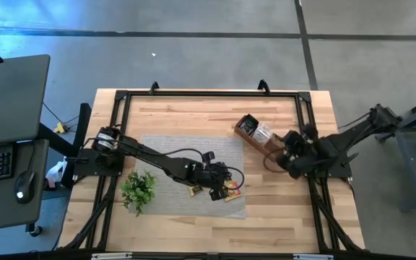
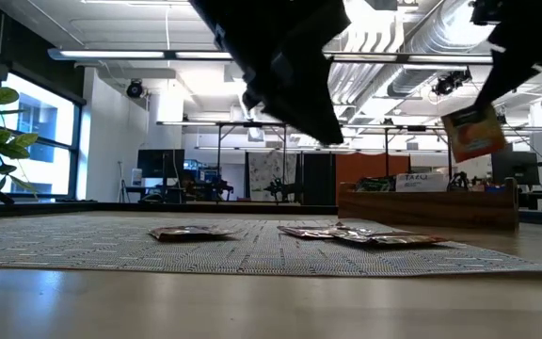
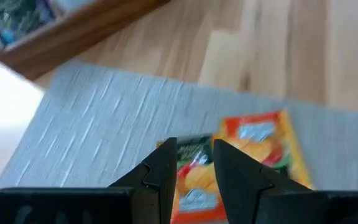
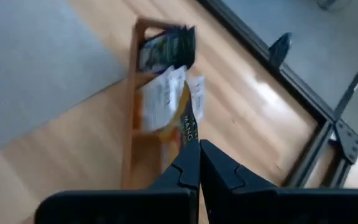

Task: Pick & Place Tea
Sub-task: Put the yellow tea bag into the right section of the wooden organizer

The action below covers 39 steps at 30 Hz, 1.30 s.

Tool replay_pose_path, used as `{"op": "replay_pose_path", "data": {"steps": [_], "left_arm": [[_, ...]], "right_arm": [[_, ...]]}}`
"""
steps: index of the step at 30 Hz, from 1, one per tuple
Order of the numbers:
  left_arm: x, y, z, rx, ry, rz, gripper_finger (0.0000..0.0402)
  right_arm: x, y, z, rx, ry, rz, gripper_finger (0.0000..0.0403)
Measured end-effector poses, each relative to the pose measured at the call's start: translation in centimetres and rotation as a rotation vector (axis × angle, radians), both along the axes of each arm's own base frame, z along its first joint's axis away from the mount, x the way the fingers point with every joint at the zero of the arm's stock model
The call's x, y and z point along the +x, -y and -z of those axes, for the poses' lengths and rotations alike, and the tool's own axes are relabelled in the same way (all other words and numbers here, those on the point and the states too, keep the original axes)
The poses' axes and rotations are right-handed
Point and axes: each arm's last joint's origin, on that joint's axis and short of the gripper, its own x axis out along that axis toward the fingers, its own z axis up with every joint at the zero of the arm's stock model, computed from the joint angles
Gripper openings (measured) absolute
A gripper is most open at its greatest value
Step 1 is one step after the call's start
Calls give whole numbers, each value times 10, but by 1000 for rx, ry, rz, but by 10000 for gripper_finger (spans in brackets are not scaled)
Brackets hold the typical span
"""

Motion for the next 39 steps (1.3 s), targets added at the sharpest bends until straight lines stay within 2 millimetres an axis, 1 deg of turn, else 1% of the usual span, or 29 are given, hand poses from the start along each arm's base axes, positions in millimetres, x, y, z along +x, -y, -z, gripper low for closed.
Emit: {"op": "replay_pose_path", "data": {"steps": [1, 3, 5, 6, 9, 12, 16, 18, 24, 31, 36, 39], "left_arm": [[1, 1, -1, -12, 13, 6, 104], [7, -1, 4, -28, 22, 11, 104], [6, -3, 13, -19, -22, 6, 104], [6, -3, 14, -25, -26, 5, 104], [8, -6, 7, -50, 13, -7, 104], [8, -5, 9, -54, 9, -2, 104], [10, -4, 7, -59, 33, 1, 104], [10, -4, 6, -62, 40, 8, 104], [13, -12, 6, -65, 40, 20, 104], [13, -11, 6, -71, 42, 22, 104], [13, -11, 6, -74, 40, 25, 104], [13, -11, 6, -79, 39, 30, 104]], "right_arm": [[0, -5, 0, 7, -10, -8, 0], [2, -16, 1, 17, -21, -42, 0], [2, -26, 5, 20, -20, -74, 0], [1, -30, 8, 10, -14, -83, 0], [-2, -35, 19, -36, -25, -89, 0], [-3, -31, 35, -82, -47, -63, 0], [-4, -18, 53, -152, -87, -15, 0], [-3, -13, 58, -174, -88, -1, 0], [3, -7, 58, -164, -67, 49, 0], [5, -1, 58, -181, -77, 72, 0], [9, -1, 59, -131, -62, 90, 0], [8, -1, 61, -133, -80, 82, 0]]}}
